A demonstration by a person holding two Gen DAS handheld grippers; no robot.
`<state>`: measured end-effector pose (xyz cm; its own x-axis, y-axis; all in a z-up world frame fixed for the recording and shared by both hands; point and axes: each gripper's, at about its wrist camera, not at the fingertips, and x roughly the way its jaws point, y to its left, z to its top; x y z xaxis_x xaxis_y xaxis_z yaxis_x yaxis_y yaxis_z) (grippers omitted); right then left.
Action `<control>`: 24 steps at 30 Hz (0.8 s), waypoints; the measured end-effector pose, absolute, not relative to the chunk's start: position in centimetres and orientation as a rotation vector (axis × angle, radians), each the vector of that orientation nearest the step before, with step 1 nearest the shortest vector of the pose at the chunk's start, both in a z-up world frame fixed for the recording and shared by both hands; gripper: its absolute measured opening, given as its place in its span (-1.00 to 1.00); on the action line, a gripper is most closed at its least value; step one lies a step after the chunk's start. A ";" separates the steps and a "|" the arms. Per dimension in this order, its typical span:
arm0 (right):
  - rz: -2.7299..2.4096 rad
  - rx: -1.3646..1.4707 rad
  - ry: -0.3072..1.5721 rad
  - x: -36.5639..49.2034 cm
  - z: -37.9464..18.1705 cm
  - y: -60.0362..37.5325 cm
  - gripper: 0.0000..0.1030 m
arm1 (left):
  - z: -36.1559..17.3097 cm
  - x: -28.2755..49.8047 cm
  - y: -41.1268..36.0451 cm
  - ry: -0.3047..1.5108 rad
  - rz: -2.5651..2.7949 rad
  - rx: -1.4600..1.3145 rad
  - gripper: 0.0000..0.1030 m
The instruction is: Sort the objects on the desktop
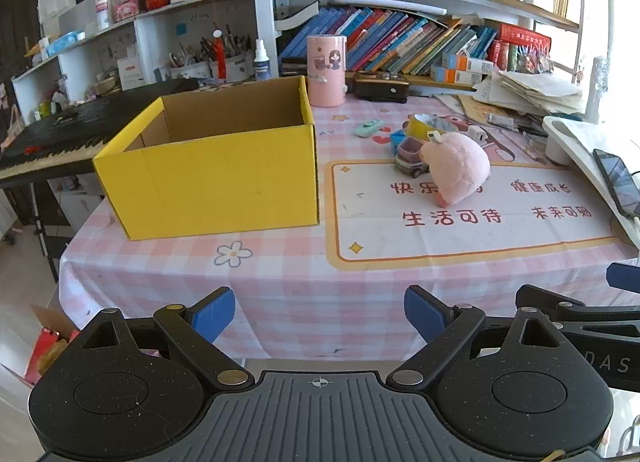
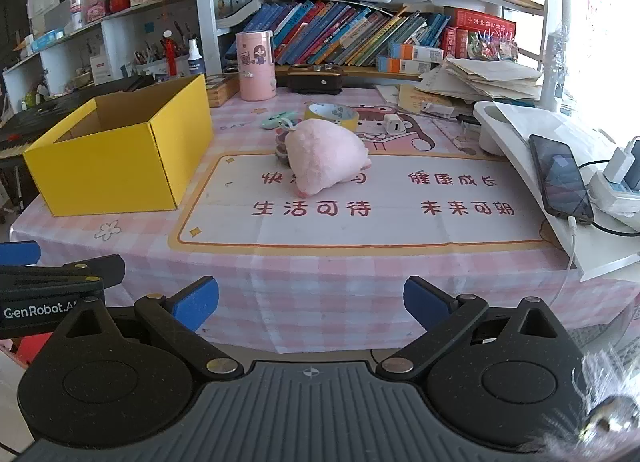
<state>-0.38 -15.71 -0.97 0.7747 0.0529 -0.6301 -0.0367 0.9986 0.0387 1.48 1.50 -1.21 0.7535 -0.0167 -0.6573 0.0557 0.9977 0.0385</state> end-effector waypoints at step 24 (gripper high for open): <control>0.054 0.039 0.724 5.2 -1.5 -19.7 0.95 | -2.2 6.3 -2.5 0.768 -0.034 0.052 0.80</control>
